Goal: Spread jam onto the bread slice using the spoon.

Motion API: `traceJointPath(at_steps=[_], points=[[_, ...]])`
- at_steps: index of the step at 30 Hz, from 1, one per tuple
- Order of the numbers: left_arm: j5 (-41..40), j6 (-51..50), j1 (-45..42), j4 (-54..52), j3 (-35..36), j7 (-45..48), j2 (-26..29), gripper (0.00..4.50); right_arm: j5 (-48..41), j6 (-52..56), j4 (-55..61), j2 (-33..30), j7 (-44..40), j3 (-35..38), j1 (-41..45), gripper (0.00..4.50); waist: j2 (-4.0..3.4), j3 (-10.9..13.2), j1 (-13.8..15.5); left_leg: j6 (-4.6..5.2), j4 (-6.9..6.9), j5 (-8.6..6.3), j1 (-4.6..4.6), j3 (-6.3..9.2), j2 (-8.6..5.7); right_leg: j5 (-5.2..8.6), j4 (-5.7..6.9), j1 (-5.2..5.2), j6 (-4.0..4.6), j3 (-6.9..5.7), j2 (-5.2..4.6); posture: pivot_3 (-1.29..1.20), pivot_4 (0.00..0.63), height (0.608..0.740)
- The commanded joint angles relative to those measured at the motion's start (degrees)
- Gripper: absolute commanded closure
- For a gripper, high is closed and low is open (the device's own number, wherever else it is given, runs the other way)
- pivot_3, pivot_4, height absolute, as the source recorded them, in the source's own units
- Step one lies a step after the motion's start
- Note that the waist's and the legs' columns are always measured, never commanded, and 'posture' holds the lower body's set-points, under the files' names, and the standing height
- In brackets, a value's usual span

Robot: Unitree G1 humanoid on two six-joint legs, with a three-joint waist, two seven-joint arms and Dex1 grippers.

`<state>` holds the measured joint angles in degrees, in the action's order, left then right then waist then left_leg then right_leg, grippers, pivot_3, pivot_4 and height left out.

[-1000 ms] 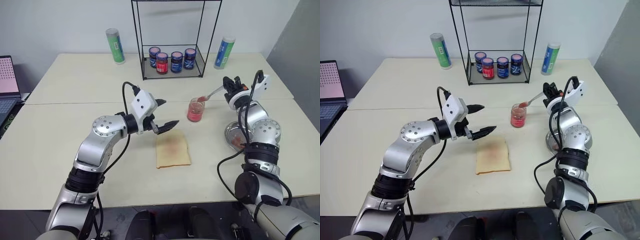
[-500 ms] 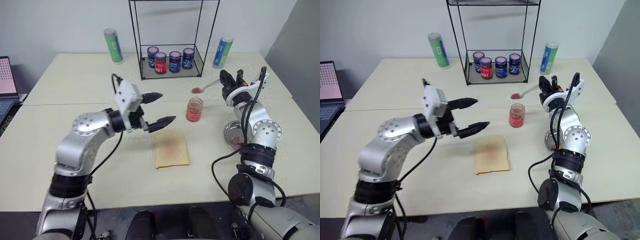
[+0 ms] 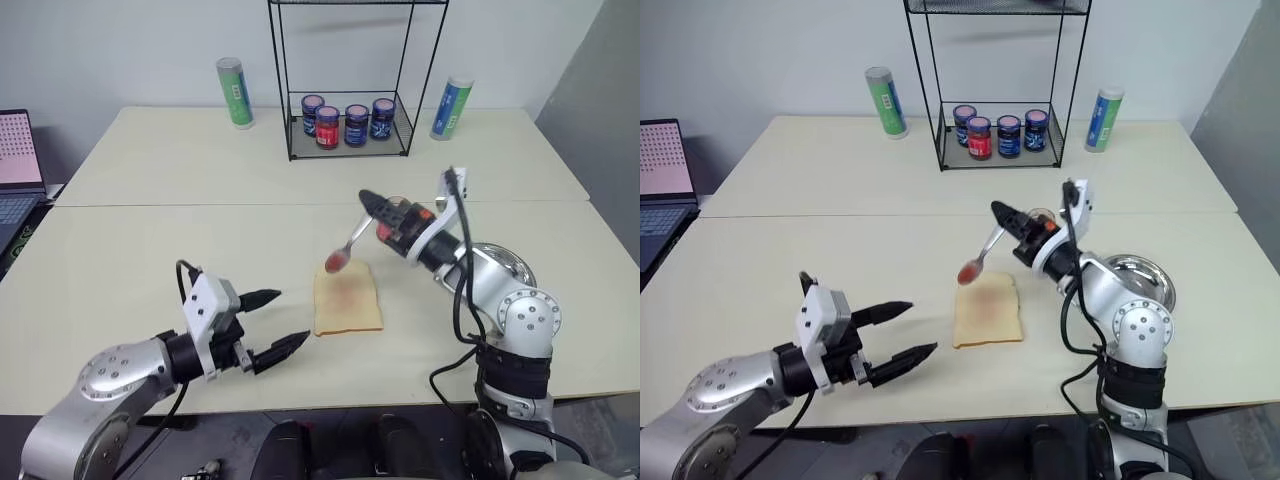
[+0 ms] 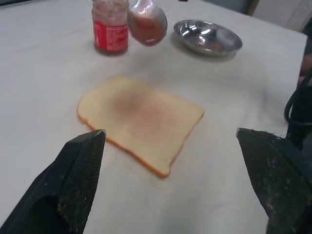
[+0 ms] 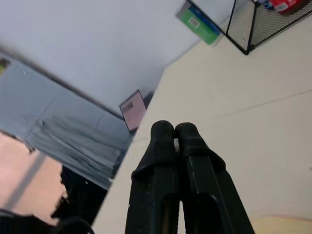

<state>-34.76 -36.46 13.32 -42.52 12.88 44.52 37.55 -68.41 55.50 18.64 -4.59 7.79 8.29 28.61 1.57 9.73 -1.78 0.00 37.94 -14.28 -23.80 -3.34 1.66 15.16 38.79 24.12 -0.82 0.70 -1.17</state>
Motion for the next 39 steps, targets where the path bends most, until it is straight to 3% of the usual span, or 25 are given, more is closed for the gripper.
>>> traceJointPath(at_steps=[1,7,15,19,28,39], points=[[2.57,5.09,3.84,-1.85,0.59,1.17,0.84,0.00,6.49,-3.38,3.54,-2.88,-7.10,-4.88,-1.04,4.49,0.01,-0.01,-0.01,0.00,0.00,0.00,0.02,0.00,0.01,0.02,0.00,0.00,0.00,0.00,0.01,0.00,0.150,0.740],[3.34,8.15,6.28,-1.54,1.10,2.65,2.15,0.00,17.94,-9.92,2.66,-7.26,-15.24,-10.33,-1.36,4.49,0.02,-0.01,0.02,0.00,0.00,0.00,0.02,-0.01,0.01,0.07,-0.01,0.00,0.00,-0.01,0.02,0.00,0.150,0.740],[2.18,7.95,4.43,-0.95,0.86,2.49,3.19,0.00,23.31,-12.63,2.37,-7.19,-19.47,-11.33,-1.62,4.49,0.03,-0.01,0.02,0.00,-0.01,0.00,0.02,-0.01,0.02,0.06,0.00,0.01,0.02,-0.02,0.03,0.00,0.150,0.740],[2.65,8.29,4.18,0.06,0.87,3.11,3.62,0.00,22.95,-11.58,2.60,-6.34,-18.76,-10.03,-2.82,4.49,0.03,-0.01,0.02,0.00,-0.01,0.00,0.02,0.00,0.02,0.05,0.00,0.01,0.04,-0.02,0.03,0.00,0.150,0.740],[1.88,7.46,2.21,0.79,1.44,3.52,4.68,0.00,10.19,-5.38,-3.66,5.36,-6.03,1.00,-4.57,4.49,0.06,-0.02,-0.01,0.00,-0.01,0.00,0.02,-0.01,0.03,0.03,0.04,0.01,0.06,0.00,0.03,0.00,0.150,0.740],[1.99,6.59,0.19,0.86,0.44,2.97,4.63,0.00,13.95,-7.18,-10.39,7.05,-7.71,0.58,-5.92,4.49,0.06,-0.02,-0.06,0.00,-0.01,0.00,0.02,-0.01,0.02,0.04,0.03,0.02,0.06,-0.01,0.04,0.00,0.150,0.740]])
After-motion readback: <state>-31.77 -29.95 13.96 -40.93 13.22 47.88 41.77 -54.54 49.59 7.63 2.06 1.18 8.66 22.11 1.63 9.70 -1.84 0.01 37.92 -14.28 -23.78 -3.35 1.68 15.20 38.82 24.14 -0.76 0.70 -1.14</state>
